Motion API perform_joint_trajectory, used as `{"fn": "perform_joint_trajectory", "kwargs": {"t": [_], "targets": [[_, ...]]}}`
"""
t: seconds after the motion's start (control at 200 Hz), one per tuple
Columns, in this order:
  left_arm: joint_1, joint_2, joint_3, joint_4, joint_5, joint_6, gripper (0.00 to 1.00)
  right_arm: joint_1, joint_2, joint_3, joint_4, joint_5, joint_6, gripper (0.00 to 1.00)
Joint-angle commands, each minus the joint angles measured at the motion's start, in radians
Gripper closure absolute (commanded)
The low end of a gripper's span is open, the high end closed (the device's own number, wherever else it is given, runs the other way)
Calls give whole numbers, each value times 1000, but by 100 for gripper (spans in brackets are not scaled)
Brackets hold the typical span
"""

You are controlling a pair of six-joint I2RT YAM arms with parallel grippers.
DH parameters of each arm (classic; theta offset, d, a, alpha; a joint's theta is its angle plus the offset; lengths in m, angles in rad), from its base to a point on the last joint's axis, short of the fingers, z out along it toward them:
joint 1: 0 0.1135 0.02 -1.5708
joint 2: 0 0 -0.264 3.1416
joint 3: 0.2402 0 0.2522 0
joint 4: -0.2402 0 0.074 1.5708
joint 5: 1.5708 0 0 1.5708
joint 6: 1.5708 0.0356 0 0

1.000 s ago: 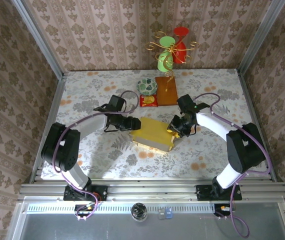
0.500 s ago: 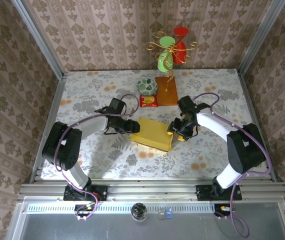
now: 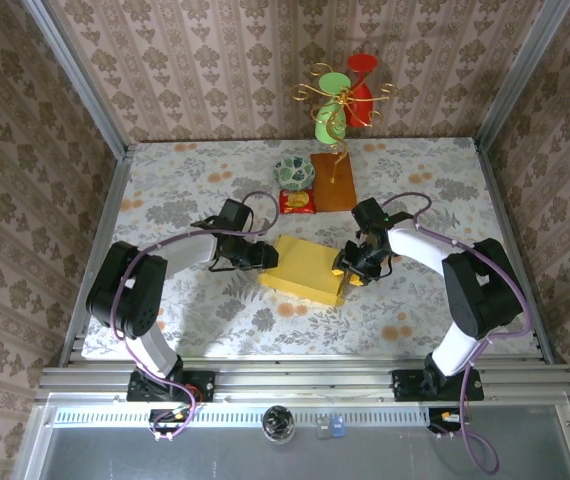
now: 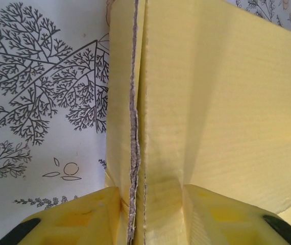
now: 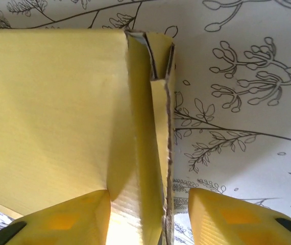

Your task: Fold the paper box

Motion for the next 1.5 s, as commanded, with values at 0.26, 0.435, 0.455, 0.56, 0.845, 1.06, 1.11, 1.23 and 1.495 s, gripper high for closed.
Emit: {"fn": "perform_joint_trajectory", "kwargs": {"t": [0.26, 0.435, 0.455, 0.56, 0.845, 1.06, 1.11, 1.23, 1.495], "targets": [[-12, 31, -43, 6, 2, -7, 70, -2, 55, 10, 4, -12, -20, 68], [-15, 36, -46, 8, 3, -5, 72, -2, 76, 16, 4, -14, -22, 72], [-16, 36, -46, 7, 3, -5, 73, -2, 78, 18, 3, -13, -23, 72], [-22, 36, -51, 12, 4, -8, 75, -2, 86, 28, -9, -6, -33, 75], [-46, 30, -60, 15, -3, -14, 84, -2, 85, 47, -33, 1, -56, 79], [-50, 13, -64, 25, -8, -34, 84, -18, 99, 78, -64, 14, -99, 78], [-50, 11, -67, 32, -4, -37, 84, -26, 100, 83, -60, -1, -111, 76], [-50, 6, -67, 39, 3, -48, 84, -43, 96, 93, -67, -24, -146, 70], [-45, -16, -78, 55, 11, -73, 92, -74, 57, 44, -25, -64, -182, 53]]}}
